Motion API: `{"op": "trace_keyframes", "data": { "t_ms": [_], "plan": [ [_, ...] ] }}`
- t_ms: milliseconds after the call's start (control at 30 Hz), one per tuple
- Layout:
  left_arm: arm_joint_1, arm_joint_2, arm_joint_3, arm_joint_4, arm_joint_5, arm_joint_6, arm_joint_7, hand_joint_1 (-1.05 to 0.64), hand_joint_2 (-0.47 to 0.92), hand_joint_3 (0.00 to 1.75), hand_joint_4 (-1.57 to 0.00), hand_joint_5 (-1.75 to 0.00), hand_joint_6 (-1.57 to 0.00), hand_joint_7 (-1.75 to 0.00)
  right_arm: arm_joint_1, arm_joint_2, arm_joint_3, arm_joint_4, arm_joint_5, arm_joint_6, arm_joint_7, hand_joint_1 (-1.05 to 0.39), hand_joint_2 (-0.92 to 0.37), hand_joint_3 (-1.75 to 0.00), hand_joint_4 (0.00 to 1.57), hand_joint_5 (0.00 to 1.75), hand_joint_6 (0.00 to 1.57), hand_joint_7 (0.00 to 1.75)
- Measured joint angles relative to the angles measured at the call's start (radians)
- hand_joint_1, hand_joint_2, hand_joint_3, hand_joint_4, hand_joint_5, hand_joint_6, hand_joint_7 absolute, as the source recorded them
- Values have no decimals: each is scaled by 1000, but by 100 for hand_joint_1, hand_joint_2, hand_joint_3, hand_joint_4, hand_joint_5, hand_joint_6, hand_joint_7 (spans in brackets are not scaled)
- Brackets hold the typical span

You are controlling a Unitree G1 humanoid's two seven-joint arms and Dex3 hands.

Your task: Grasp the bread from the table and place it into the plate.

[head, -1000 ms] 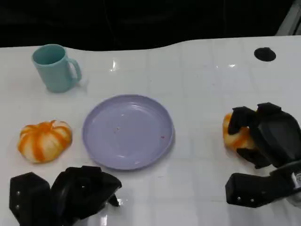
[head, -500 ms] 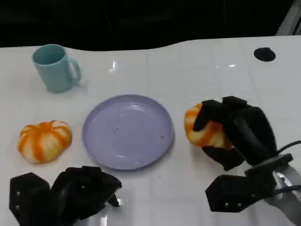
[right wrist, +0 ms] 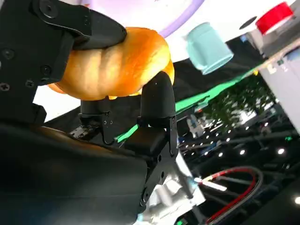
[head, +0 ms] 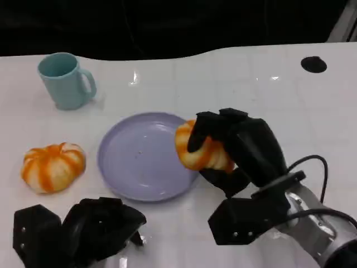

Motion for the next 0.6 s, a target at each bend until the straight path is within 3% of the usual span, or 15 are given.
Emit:
{"op": "trace_keyframes", "data": {
  "t_ms": [600],
  "plan": [
    [10,-2,0,-9,-4,0,0,-105,50,47,-92,-147,-156,-29,-196,113,72,341,-60,-49,-91,-11,-36,-129,95,175,82,154]
  ]
}}
